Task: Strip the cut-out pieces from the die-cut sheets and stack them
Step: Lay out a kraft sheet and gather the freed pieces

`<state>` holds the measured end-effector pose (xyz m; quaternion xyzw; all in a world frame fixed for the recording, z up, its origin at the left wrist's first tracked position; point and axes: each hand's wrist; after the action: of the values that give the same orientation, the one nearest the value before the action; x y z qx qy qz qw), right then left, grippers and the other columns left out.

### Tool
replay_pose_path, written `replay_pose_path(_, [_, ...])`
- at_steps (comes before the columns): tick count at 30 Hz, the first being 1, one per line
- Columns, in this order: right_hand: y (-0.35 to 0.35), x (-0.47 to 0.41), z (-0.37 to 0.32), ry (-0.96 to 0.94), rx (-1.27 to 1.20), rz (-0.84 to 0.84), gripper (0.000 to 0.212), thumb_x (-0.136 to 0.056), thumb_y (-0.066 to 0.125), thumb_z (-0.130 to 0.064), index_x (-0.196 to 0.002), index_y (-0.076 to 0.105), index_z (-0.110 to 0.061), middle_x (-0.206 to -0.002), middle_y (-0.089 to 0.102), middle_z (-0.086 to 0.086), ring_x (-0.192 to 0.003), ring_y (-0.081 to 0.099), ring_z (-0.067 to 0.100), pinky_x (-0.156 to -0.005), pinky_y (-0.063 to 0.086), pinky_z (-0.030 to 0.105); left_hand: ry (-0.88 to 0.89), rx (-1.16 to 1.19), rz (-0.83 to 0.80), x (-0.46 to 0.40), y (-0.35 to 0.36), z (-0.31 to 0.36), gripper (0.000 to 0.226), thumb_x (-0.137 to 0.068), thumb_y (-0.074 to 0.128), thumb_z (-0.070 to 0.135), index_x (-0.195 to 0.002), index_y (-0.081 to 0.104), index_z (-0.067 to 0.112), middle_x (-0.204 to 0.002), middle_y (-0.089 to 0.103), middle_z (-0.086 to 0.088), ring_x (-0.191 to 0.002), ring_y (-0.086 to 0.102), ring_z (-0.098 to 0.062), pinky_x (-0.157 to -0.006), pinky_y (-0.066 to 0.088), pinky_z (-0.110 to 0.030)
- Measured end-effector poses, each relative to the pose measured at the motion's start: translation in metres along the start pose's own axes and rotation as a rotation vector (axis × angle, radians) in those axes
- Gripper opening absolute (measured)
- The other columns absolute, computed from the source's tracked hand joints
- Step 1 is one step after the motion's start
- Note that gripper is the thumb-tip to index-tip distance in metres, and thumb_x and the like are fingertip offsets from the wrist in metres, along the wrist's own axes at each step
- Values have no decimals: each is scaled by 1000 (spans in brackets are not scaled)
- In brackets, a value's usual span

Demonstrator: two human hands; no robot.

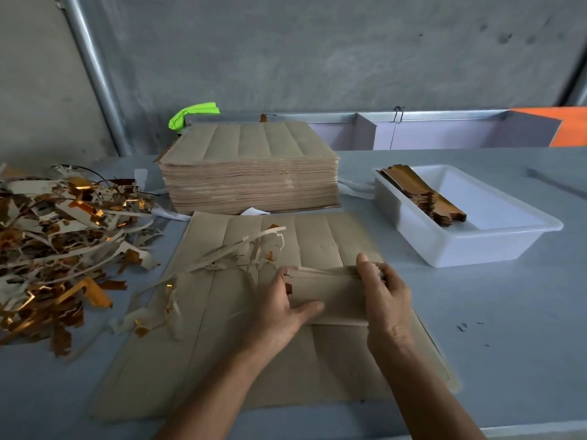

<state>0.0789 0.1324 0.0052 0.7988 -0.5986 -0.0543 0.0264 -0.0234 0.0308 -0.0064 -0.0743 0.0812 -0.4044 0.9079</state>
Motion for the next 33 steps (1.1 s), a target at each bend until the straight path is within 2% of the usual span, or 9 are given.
replay_pose_path(4, [2, -11, -6, 35, 46, -18, 23, -86, 62, -42, -81, 62, -20, -87, 61, 2, -83, 55, 16, -66, 40, 30, -82, 36, -39, -6, -7, 1, 51, -85, 68, 12, -132, 46, 13, -126, 59, -2, -119, 53, -17, -106, 40, -38])
replay_pose_path(8, [-1, -15, -6, 184, 111, -104, 27, -86, 62, -43, -93, 60, -17, -99, 60, 7, -94, 56, 24, -82, 48, 41, -74, -41, -109, -8, -11, 4, 23, -89, 62, 11, -111, 56, 5, -111, 66, -11, -107, 59, -27, -98, 46, -40])
replay_pose_path(15, [-13, 1, -24, 164, 116, -67, 75, -82, 58, -57, -140, 34, -15, -133, 47, 9, -107, 49, 18, -83, 42, 35, 218, -34, 231, -2, -6, 9, 4, -87, 61, -1, -91, 59, -1, -81, 65, -14, -74, 57, -15, -74, 49, -39])
replay_pose_path(19, [-4, 13, -38, 419, -109, -289, 60, -69, 69, -53, -104, 58, -5, -100, 66, 13, -89, 67, 27, -71, 56, 38, 737, -508, 277, 8, -2, 18, 10, -86, 60, 7, -88, 67, 0, -82, 66, -9, -75, 62, -22, -69, 48, -30])
replay_pose_path(22, [1, 12, -37, 495, -197, -258, 21, -83, 68, -14, -96, 59, 0, -78, 70, 14, -71, 69, 27, -56, 55, 36, 875, -645, 191, 16, 0, 21, 18, -76, 66, -1, -93, 70, 3, -95, 67, -8, -87, 63, -24, -77, 51, -34])
replay_pose_path(25, [-6, 5, -30, 503, -197, -171, 23, -88, 60, -2, -109, 49, -4, -88, 67, 15, -78, 66, 30, -64, 55, 43, 696, -722, 237, 16, -5, 14, 68, -63, 83, 2, -126, 58, 9, -127, 56, -5, -120, 50, -21, -103, 39, -31])
replay_pose_path(27, [-13, 1, -26, 482, -212, -184, 28, -87, 61, -2, -112, 50, -9, -94, 68, 13, -84, 67, 31, -66, 55, 44, 381, -563, 160, 16, -10, 11, 88, -70, 81, 9, -144, 35, 18, -140, 42, 6, -128, 41, -12, -108, 34, -28])
replay_pose_path(30, [-20, -3, -23, 462, -243, -247, 27, -85, 62, -2, -108, 54, -13, -92, 70, 11, -85, 68, 30, -65, 55, 43, 4, -139, -101, 13, -15, 11, 64, -82, 70, 7, -135, 41, 28, -118, 63, 3, -81, 62, -2, -67, 51, -21])
replay_pose_path(33, [-26, -6, -25, 424, -253, -307, 19, -85, 61, -1, -96, 57, -15, -79, 73, 6, -79, 69, 27, -62, 54, 41, 110, -163, -155, 13, -23, 9, 20, -92, 56, 7, -86, 67, 22, -68, 66, 4, -44, 44, -3, -46, 35, -19])
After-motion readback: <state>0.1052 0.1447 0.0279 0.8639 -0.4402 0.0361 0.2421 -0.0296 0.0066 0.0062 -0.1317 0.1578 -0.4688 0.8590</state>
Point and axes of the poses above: each hand's wrist, its own x-axis away from the middle knuckle, its own y-axis out of the palm, z = x × y
